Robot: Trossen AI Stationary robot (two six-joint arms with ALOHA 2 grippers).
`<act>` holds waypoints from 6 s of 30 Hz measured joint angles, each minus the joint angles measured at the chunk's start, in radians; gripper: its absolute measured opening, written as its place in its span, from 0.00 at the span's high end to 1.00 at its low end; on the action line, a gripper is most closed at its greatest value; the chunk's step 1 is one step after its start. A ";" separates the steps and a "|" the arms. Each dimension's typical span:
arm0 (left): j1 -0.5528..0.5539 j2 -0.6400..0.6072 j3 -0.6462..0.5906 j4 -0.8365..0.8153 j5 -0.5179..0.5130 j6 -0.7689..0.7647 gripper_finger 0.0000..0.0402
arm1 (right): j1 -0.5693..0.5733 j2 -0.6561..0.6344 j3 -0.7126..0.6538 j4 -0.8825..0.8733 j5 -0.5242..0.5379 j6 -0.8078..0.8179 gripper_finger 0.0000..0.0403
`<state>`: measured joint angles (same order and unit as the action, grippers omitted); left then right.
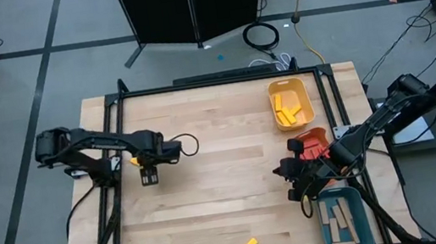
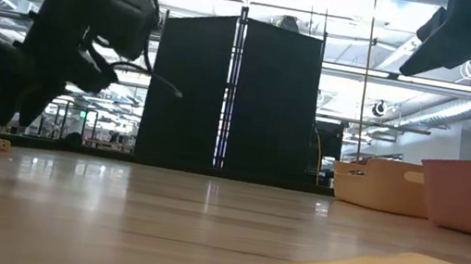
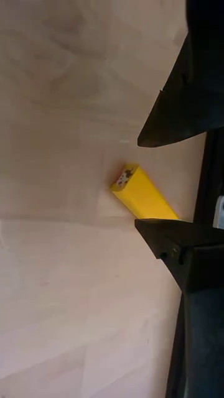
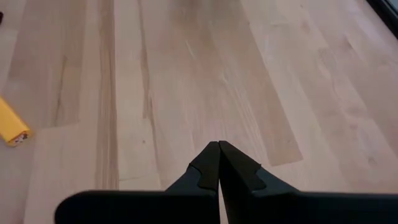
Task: Sort blocks
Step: Put the yellow block into the yellow bin
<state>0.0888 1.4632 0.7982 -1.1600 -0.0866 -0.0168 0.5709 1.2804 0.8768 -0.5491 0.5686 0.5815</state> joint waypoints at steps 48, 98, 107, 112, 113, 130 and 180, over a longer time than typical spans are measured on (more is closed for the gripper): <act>0.003 0.268 0.084 0.050 -0.037 0.262 0.80 | 0.112 0.000 0.000 -0.013 0.006 0.143 1.00; 0.201 1.135 1.264 1.508 0.128 -0.259 0.80 | -0.008 -0.018 0.000 -0.203 0.111 0.140 1.00; 0.201 1.135 1.264 1.509 0.130 -0.247 0.79 | -0.008 -0.018 0.000 -0.205 0.115 0.145 1.00; 0.198 1.135 1.264 1.510 0.131 -0.237 0.73 | -0.025 -0.026 0.000 -0.372 0.269 0.324 1.00; 0.197 1.135 1.264 1.509 0.132 -0.237 0.72 | -0.035 -0.029 0.000 -0.423 0.282 0.372 1.00; 0.190 1.131 1.264 1.491 0.110 -0.238 0.52 | -0.318 -0.060 0.000 -0.650 0.233 0.360 1.00; -0.738 0.956 1.249 0.543 -0.331 -1.053 0.52 | 0.107 -0.351 0.000 -0.308 -0.173 0.013 1.00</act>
<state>-0.6489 2.4195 2.0468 -0.6170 -0.4175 -1.0696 0.6777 0.9290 0.8772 -0.8571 0.3952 0.5945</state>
